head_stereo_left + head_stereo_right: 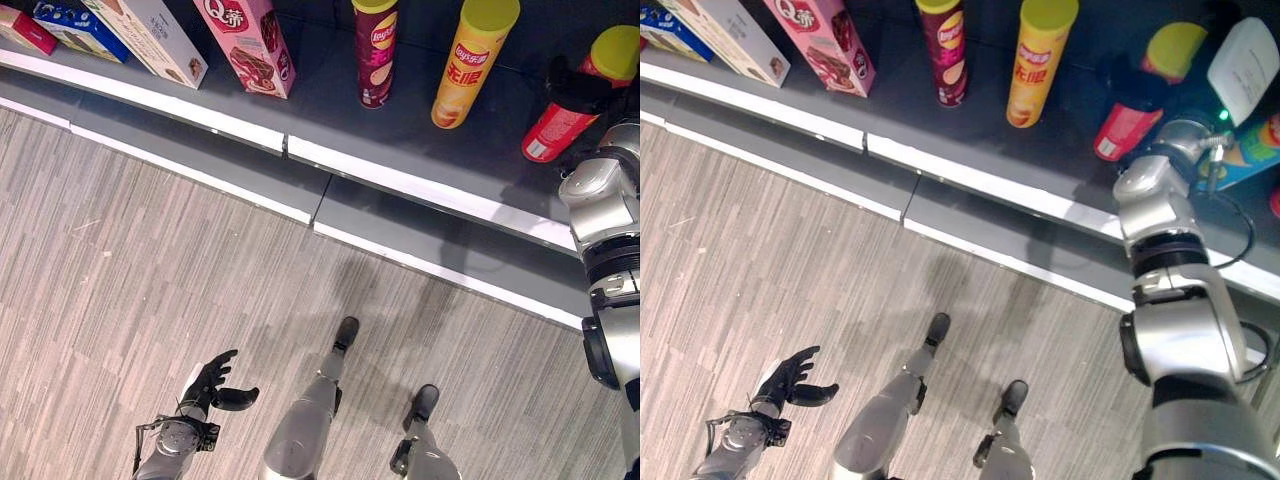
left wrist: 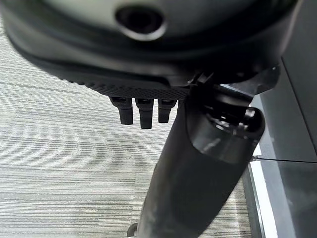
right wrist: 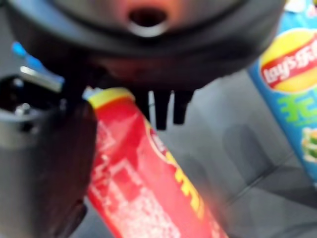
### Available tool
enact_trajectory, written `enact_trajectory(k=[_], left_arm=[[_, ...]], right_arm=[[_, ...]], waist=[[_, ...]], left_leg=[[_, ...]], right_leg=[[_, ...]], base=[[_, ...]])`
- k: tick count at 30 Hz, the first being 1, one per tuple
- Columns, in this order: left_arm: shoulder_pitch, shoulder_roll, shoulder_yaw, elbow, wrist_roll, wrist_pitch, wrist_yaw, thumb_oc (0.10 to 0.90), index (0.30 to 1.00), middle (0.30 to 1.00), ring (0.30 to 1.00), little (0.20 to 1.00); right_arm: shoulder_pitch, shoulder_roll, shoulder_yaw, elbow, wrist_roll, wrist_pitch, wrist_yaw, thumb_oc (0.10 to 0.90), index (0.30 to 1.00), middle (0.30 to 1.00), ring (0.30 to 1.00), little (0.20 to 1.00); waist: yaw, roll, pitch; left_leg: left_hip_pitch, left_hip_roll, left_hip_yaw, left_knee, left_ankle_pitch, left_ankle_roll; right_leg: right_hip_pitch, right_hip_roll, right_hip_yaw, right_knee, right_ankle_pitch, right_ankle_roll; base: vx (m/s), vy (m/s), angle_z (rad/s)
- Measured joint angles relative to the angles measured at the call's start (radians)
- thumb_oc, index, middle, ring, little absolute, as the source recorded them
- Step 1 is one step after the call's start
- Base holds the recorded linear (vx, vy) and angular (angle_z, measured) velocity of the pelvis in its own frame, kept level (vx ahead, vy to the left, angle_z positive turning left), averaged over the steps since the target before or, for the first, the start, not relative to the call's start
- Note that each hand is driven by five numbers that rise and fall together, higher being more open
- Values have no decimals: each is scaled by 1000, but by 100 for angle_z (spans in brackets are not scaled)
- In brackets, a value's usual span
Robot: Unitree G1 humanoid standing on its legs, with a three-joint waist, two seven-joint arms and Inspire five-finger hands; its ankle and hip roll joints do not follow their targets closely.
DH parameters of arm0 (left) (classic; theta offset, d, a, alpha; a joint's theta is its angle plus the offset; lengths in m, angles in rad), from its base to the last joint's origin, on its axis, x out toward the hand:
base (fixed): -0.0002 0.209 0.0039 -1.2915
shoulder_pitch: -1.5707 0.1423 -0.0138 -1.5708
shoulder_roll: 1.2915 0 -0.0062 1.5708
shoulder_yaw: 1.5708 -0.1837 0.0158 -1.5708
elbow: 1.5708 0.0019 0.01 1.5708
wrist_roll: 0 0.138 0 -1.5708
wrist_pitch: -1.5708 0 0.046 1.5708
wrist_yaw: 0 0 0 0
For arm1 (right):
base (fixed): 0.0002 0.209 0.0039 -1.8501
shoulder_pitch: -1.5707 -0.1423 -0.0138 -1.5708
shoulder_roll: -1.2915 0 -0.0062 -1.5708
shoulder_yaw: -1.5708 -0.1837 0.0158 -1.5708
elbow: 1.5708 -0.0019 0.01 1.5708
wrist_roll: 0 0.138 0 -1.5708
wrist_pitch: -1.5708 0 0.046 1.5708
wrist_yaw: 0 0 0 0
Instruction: Put the goods on the table back onto the shelves and tidy them up.
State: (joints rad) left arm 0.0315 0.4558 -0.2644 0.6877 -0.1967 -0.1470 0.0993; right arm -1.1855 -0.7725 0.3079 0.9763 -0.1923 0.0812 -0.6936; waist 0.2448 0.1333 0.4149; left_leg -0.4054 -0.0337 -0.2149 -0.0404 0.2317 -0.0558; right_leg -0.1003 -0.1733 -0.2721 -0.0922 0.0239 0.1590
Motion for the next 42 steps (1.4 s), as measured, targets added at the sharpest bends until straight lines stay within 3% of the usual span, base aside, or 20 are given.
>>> enact_trajectory(k=[14, 19, 22, 25, 26, 27, 28, 29, 30, 31, 32, 34, 37, 39, 42], left_arm=[[-5, 0, 0, 0, 1, 0, 1, 800, 900, 900, 900, 900], [-16, -1, 11, 2, 5, 4, 1, 800, 900, 900, 900, 900], [-18, -1, 18, 17, 16, 19, 0, 800, 900, 900, 900, 900], [-9, 3, 58, 49, 45, 31, -2, 800, 900, 900, 900, 900], [-17, -17, 74, 57, 57, 45, -2, 800, 900, 900, 900, 900], [-10, -35, 128, 67, 77, 62, 1, 800, 900, 900, 900, 900], [23, -31, 148, 72, 82, 66, -4, 800, 900, 900, 900, 900], [16, -59, 161, 84, 91, 79, -2, 800, 900, 900, 900, 900], [30, -88, 193, 86, 101, 83, -19, 800, 900, 900, 900, 900], [36, -93, 192, 78, 105, 81, -25, 800, 900, 900, 900, 900], [46, -94, 212, 96, 122, 77, -44, 800, 900, 900, 900, 900], [44, -92, 233, 201, 126, 85, -71, 800, 900, 900, 900, 900], [37, -101, 239, 243, 132, 78, -92, 800, 900, 900, 900, 900], [44, -115, 245, 252, 130, 75, -93, 800, 900, 900, 900, 900], [52, -120, 237, 255, 130, 75, -94, 800, 900, 900, 900, 900]], right_arm=[[10, 1, -23, -43, 0, 4, -9, 800, 900, 900, 900, 900], [191, 0, -186, -440, -55, 16, -50, 800, 900, 900, 900, 900], [254, 2, -220, -557, -94, 10, -71, 800, 900, 900, 900, 900], [365, 37, -253, -642, -130, -7, -75, 800, 900, 900, 900, 900], [433, 75, -306, -703, -125, -11, -49, 800, 900, 900, 900, 900], [601, 184, -415, -898, -111, -38, -27, 800, 900, 900, 900, 900], [774, 280, -421, -1051, -105, -99, -42, 800, 900, 900, 900, 900], [879, 301, -414, -1128, -6, -147, 50, 800, 900, 900, 900, 900], [1132, 376, -413, -1267, 91, -208, 144, 800, 900, 900, 900, 900], [1233, 384, -420, -1278, 164, -251, 211, 800, 900, 900, 900, 900], [1310, 392, -412, -1251, 327, -310, 350, 800, 900, 900, 900, 900], [1397, 335, -316, -1089, 581, -295, 582, 800, 900, 900, 900, 900], [1431, 338, -274, -881, 651, -272, 700, 800, 900, 900, 900, 900], [1465, 351, -252, -806, 667, -219, 741, 800, 900, 900, 900, 900], [1469, 370, -175, -663, 673, -224, 786, 800, 900, 900, 900, 900]], waist=[[-15, 0, 0], [-24, -10, 0], [-42, -22, 3], [-63, -69, -20], [-84, -83, -24], [-90, -112, -34], [-101, -154, -58], [-153, -171, -68], [-163, -193, -101], [-181, -205, -114], [-189, -218, -125], [-247, -246, -156], [-274, -236, -182], [-282, -218, -204], [-291, -202, -226]], left_leg=[[0, 0, 1, 1, 0, 0], [16, 1, -3, 2, 0, 0], [31, 2, -2, 0, 0, 0], [46, 7, 3, -3, -3, 0], [54, 14, 17, -3, -31, -4], [72, 14, 26, -4, -32, -3], [79, 16, 40, -4, -28, 5], [86, 20, 57, -1, -44, -6], [105, 25, 69, -9, -51, -2], [110, 28, 81, -13, -57, 0], [124, 34, 107, -18, -62, 7], [161, 41, 144, -20, -71, 5], [192, 55, 167, -50, -70, 5], [202, 62, 180, -50, -71, 7], [233, 76, 204, -52, -77, 5]], right_leg=[[1, 0, 0, 0, 0, 0], [21, 3, -3, 0, 0, 0], [35, 4, 0, 0, 0, 0], [45, 5, 5, 0, -1, -1], [52, 6, 7, 0, -1, -1], [70, 6, 5, 0, -2, -1], [68, 4, 23, 0, -5, -4], [70, 1, 37, 1, -3, -2], [77, 1, 48, 1, -6, -4], [73, 0, 58, 2, -6, -4], [76, -1, 76, 3, -6, -4], [89, -5, 115, 1, -6, -4], [89, 1, 140, 1, -5, -5], [91, 5, 149, 0, -5, -5], [109, 12, 169, 1, -5, -5]], base=[[0, 0, 0], [39, -23, 4], [60, -17, -2], [79, -7, -7], [121, -5, -2], [80, 10, -17], [84, 12, -29], [178, 65, -46], [144, 79, -34], [113, 72, -38], [42, 39, -51], [86, 39, -59], [76, 24, -31], [61, 27, -21], [75, 17, -23]])
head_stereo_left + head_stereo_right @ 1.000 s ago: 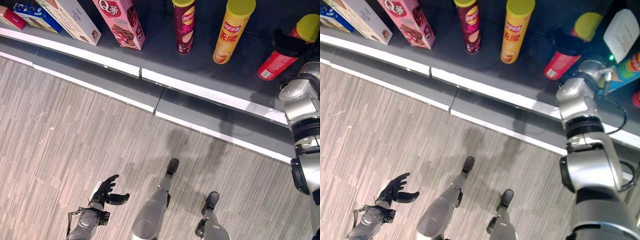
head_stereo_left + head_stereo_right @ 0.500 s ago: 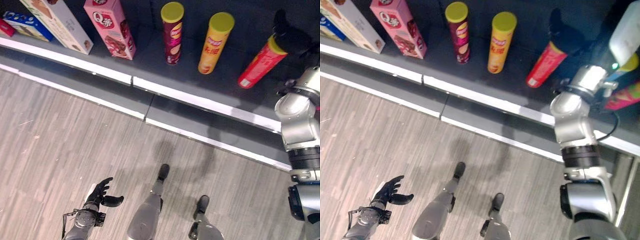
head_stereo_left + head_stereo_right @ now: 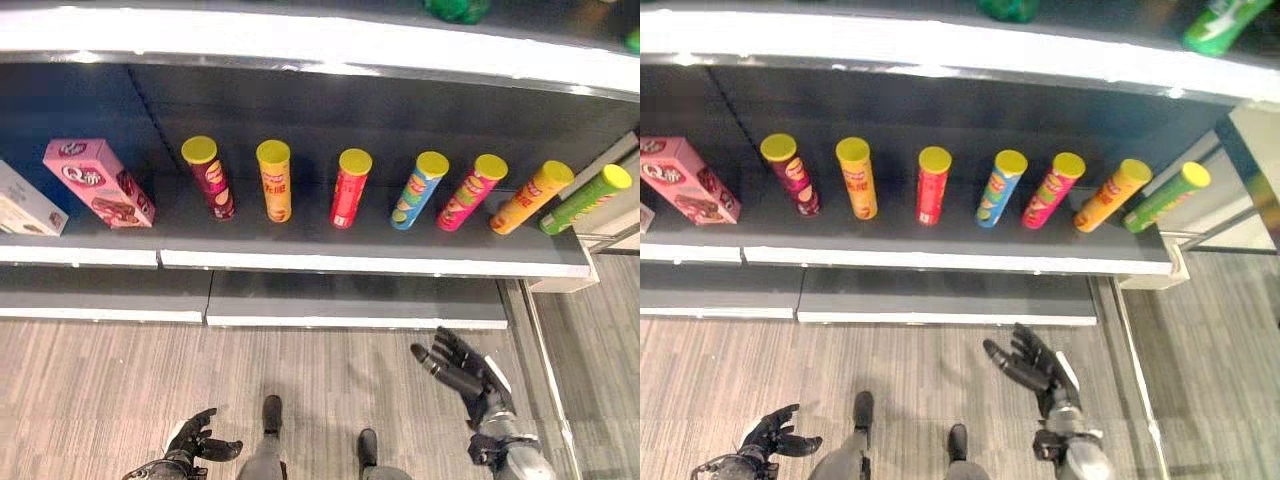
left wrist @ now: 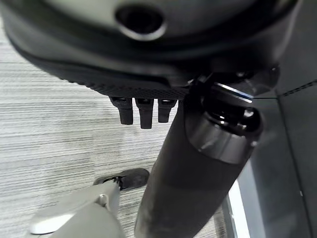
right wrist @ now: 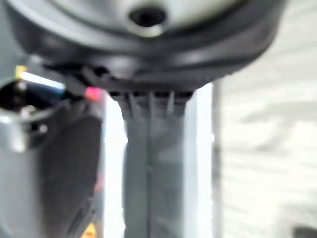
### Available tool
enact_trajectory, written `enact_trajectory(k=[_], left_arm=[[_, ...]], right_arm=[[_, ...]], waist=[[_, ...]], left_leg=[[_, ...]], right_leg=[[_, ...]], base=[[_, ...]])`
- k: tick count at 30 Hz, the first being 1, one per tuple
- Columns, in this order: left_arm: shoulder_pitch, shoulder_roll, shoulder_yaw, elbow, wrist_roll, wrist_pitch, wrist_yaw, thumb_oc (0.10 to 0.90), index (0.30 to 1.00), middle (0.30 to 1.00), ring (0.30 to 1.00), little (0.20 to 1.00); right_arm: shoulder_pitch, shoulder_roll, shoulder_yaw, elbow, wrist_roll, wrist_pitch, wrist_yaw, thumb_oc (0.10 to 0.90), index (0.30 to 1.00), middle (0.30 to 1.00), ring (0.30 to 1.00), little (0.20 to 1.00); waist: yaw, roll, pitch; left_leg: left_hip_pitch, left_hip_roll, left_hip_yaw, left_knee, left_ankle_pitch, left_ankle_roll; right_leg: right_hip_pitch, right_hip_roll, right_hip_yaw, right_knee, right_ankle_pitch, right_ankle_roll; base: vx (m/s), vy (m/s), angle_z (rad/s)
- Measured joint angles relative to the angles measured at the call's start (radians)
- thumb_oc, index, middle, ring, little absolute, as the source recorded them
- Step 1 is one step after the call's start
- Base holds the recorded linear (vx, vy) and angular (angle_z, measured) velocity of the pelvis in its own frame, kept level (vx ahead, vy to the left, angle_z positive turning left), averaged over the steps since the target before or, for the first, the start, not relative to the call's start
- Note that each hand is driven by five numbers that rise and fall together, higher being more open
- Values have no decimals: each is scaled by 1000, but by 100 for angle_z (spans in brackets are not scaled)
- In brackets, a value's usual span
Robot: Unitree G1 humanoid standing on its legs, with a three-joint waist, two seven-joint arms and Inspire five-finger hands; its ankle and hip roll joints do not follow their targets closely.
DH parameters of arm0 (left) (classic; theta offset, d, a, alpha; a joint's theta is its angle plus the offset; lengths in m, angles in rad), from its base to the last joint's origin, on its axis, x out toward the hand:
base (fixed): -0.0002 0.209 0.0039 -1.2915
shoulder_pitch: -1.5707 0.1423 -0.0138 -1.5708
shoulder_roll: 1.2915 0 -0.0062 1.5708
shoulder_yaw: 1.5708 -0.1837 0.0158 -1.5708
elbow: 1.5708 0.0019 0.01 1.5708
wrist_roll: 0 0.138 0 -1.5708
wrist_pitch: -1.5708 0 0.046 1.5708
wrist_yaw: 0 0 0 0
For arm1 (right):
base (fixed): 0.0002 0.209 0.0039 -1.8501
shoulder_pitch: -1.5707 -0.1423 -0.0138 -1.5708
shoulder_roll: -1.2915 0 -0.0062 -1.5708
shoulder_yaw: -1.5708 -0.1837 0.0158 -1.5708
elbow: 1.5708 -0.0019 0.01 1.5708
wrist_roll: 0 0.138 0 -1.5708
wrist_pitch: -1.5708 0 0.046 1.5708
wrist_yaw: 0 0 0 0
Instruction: Put the goods on the table back onto the shelves and tidy them up.
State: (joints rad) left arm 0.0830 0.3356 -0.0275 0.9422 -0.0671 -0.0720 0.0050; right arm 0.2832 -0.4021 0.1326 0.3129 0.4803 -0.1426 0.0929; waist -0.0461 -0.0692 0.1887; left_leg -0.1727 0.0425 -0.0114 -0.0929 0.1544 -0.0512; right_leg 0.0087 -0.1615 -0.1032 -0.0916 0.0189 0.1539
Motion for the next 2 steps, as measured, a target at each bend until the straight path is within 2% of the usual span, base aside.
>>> enact_trajectory(k=[2], left_arm=[[-5, 2, -31, 3, 0, 0, 0, 800, 900, 900, 900, 900]], right_arm=[[-53, 85, 16, 297, -41, -17, 7, 800, 900, 900, 900, 900]], waist=[[-9, -6, -42]], left_leg=[[23, 6, 8, -3, -10, -2]], right_leg=[[16, 3, 5, 0, -5, -1]], base=[[40, -8, -15]])
